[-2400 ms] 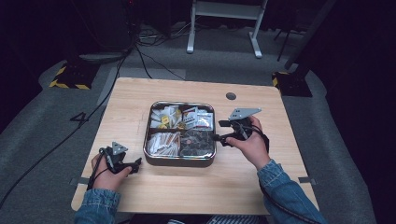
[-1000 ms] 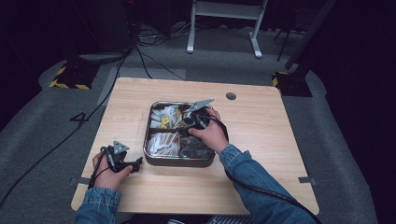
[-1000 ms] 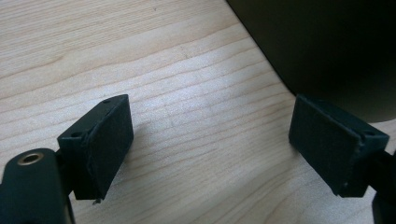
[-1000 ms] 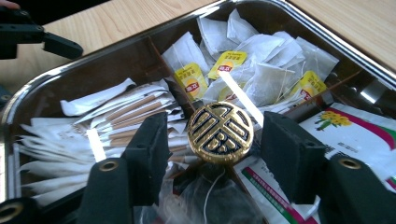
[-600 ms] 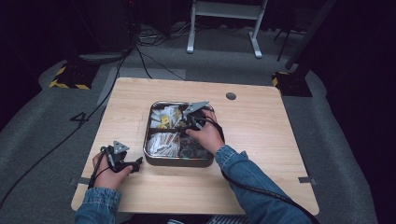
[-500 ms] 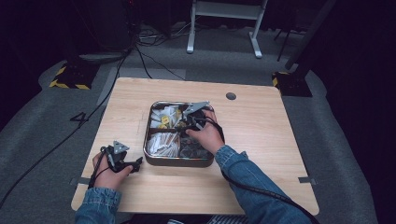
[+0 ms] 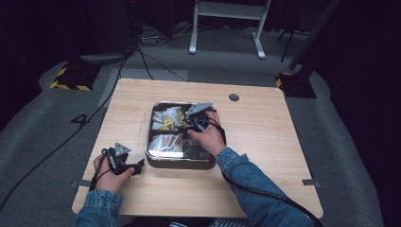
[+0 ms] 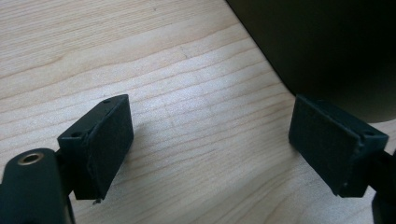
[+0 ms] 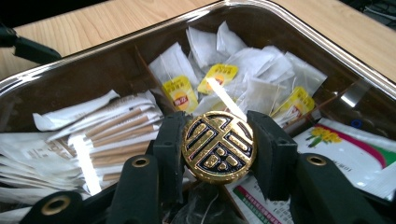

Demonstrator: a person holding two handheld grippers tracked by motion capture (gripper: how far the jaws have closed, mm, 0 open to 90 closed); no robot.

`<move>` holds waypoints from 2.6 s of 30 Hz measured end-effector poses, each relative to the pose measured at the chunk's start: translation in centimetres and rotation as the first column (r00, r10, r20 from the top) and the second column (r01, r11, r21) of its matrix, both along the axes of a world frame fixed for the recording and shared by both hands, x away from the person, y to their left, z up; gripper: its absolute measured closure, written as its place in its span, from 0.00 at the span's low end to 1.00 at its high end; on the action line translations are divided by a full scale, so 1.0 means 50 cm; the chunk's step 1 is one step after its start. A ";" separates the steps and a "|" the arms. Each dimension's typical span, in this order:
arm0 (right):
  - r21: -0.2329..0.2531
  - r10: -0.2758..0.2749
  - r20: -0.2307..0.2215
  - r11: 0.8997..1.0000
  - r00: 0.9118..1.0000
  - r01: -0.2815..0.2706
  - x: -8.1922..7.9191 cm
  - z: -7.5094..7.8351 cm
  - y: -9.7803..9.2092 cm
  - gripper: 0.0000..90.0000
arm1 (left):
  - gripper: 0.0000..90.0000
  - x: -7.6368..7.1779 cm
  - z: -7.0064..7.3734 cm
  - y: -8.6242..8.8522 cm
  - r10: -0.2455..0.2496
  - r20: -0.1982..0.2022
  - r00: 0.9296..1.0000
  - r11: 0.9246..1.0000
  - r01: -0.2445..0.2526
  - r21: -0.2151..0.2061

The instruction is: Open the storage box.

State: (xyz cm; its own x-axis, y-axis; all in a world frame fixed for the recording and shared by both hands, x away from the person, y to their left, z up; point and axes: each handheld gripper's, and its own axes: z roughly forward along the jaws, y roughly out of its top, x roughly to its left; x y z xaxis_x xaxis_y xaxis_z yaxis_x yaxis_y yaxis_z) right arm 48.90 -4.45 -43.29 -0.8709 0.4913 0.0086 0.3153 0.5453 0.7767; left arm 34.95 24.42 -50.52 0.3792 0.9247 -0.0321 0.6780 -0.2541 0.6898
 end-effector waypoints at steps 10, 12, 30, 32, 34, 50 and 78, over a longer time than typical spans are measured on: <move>0.046 0.006 0.027 0.999 1.000 -0.007 -0.005 0.049 -0.018 0.65 | 0.17 0.000 0.000 0.001 0.004 0.003 1.000 1.000 -0.004 -0.002; 0.053 0.005 0.036 0.999 0.999 -0.007 -0.008 0.063 -0.026 0.65 | 0.18 0.001 0.001 0.002 0.006 0.005 1.000 1.000 -0.006 0.000; 0.113 -0.029 0.075 0.993 0.997 0.020 -0.017 0.131 -0.106 0.65 | 0.24 -0.003 0.011 0.013 0.035 0.005 0.999 0.999 -0.035 -0.004; 0.113 -0.034 0.076 0.993 0.997 0.025 -0.017 0.135 -0.117 0.65 | 0.23 -0.002 0.016 0.013 0.050 0.015 0.999 0.999 -0.050 -0.004; 0.114 -0.040 0.076 0.993 0.996 0.031 -0.017 0.137 -0.127 0.65 | 0.23 -0.002 0.023 0.014 0.065 0.024 0.998 0.998 -0.065 0.000; 0.108 -0.141 0.066 0.985 0.988 0.133 -0.014 0.150 -0.255 0.65 | 0.23 0.013 0.031 0.010 0.063 0.015 0.998 0.998 -0.062 -0.006; 0.074 -0.319 0.010 0.945 0.948 0.317 0.024 0.130 -0.437 0.65 | 0.24 0.014 0.023 0.012 0.050 0.028 0.998 0.999 -0.050 0.001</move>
